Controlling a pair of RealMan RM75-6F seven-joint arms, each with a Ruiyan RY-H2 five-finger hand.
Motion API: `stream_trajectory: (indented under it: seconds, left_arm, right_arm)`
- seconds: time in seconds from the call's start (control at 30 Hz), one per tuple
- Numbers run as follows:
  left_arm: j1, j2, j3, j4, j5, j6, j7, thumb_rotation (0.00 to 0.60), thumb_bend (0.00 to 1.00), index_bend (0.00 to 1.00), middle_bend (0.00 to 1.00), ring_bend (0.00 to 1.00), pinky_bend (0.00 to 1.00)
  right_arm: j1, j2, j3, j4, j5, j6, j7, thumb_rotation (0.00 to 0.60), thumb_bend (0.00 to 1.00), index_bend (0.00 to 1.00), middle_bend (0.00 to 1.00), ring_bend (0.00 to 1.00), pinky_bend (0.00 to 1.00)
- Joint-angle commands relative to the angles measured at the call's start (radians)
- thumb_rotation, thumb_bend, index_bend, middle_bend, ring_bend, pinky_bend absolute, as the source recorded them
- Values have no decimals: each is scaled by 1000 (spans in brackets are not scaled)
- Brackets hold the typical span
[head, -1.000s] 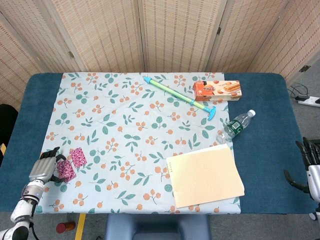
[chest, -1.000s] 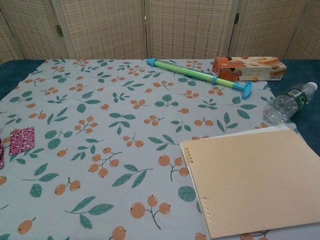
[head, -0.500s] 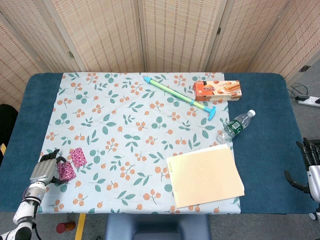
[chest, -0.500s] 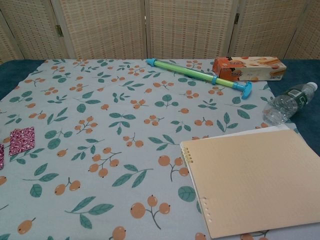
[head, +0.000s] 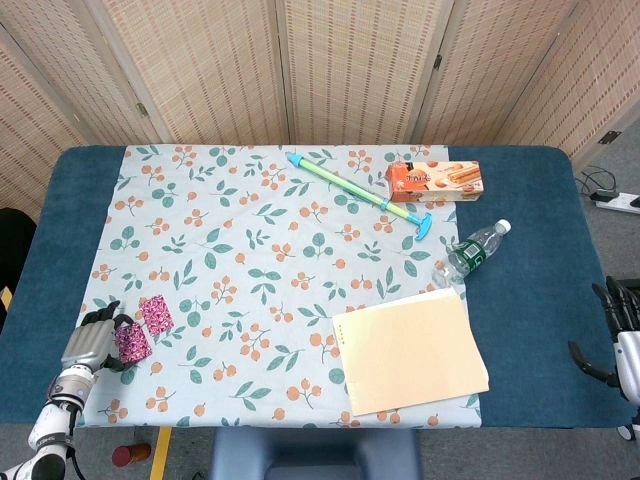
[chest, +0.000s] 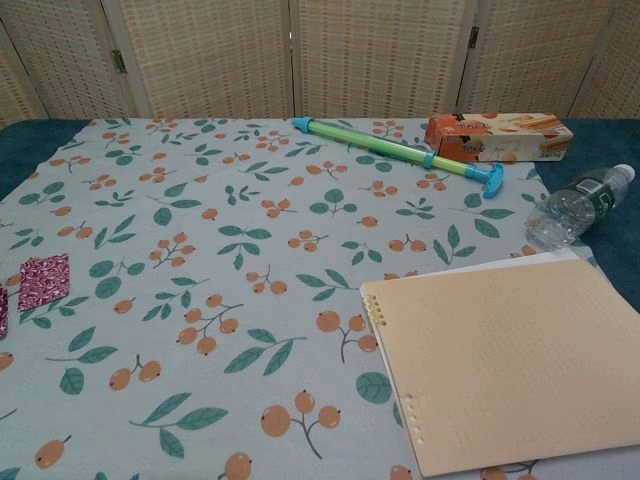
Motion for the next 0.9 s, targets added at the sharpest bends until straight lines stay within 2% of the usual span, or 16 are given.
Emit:
stream_trajectory:
  seconds: [0.03,0.17,0.47,0.73,0.9]
  left_arm:
    - [0,0,-1,-5,-2,0,0,600,234,260,4,0,0]
    - [0,-3,-4,-6,-2,3,-3,600,230,224,4,0,0]
    - [-4,1,-4,-25,-8,10,11,600,222,218,4,0,0]
    - [-20,-8,-49,-28,72,46,-23,600,221,218,4,0,0]
    - [-70,-22,-64,-21,40,6,33,600,221,199,1,0,0]
  right_arm:
    - [0,1,0,-1,1,-1,1,501,364,0,0,0,0]
    - [1,1,1,1,3,-4,2,502,364,0,0,0,0]
    - [0,-1,1,7,5,-3,8,502,364,0,0,0,0]
    - [3,0,3,7,0,-3,9,499,364,0,0,0,0]
    - [3,-3,2,11,4,-7,12,500,364,0,0,0,0]
